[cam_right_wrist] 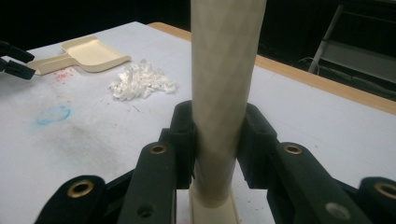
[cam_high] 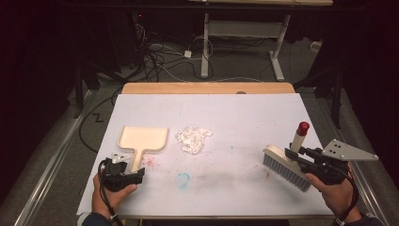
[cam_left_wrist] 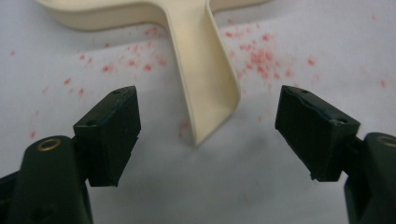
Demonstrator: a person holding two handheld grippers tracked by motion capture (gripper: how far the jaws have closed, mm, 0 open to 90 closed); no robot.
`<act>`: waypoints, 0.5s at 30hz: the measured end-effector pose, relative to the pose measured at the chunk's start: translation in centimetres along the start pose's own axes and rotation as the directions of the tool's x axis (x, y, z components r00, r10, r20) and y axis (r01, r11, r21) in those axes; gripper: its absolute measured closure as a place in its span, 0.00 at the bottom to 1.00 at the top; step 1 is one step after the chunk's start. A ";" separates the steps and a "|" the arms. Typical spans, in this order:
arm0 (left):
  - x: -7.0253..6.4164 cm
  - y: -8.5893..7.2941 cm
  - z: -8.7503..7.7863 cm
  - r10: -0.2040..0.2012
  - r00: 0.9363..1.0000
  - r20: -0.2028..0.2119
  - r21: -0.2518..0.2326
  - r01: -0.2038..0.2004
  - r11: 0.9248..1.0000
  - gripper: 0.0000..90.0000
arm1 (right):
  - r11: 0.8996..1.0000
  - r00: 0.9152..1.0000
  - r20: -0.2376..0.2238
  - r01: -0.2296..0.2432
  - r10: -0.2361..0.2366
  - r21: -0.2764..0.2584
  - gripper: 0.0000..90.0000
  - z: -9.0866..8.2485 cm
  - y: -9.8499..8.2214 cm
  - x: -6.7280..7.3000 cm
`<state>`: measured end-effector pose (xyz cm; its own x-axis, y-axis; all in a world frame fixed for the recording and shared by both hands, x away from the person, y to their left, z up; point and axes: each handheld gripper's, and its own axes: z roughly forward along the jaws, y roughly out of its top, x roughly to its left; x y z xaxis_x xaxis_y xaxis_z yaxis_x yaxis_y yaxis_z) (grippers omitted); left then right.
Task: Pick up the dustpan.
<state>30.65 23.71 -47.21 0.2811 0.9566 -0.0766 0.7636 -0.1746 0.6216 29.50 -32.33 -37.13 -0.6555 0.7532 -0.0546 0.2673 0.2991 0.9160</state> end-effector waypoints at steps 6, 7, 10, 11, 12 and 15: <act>0.4 2.2 2.2 -0.024 0.999 -0.030 0.024 0.025 0.999 0.28 | 1.000 1.000 -0.009 0.004 -0.004 0.009 0.79 0.4 -0.1 0.2; 0.4 2.8 2.8 -0.006 0.999 -0.034 0.023 0.007 1.000 0.28 | 1.000 1.000 -0.014 0.001 -0.001 0.006 0.79 0.4 -0.1 0.1; 0.3 3.5 3.4 -0.003 0.999 -0.044 0.026 0.004 1.000 0.28 | 1.000 1.000 -0.017 0.005 -0.005 0.009 0.79 0.4 -0.2 0.1; 0.2 3.5 3.4 -0.004 0.999 -0.048 0.026 0.005 1.000 0.29 | 1.000 1.000 -0.015 0.008 -0.007 0.010 0.79 0.4 -0.2 0.1; 0.2 3.5 3.4 -0.004 0.999 -0.049 0.023 0.006 1.000 0.30 | 1.000 1.000 -0.015 0.007 -0.007 0.012 0.79 0.3 -0.3 0.0; 0.2 3.4 3.3 0.003 0.999 -0.043 0.009 -0.003 1.000 0.42 | 1.000 1.000 -0.025 0.001 0.000 0.012 0.79 0.3 -0.4 -0.1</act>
<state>35.22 22.50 -47.71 0.2586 0.9651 -0.0412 0.7680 -0.1795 0.6148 29.68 -32.35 -37.60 -0.6733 0.7380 -0.0449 0.2752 0.3065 0.9112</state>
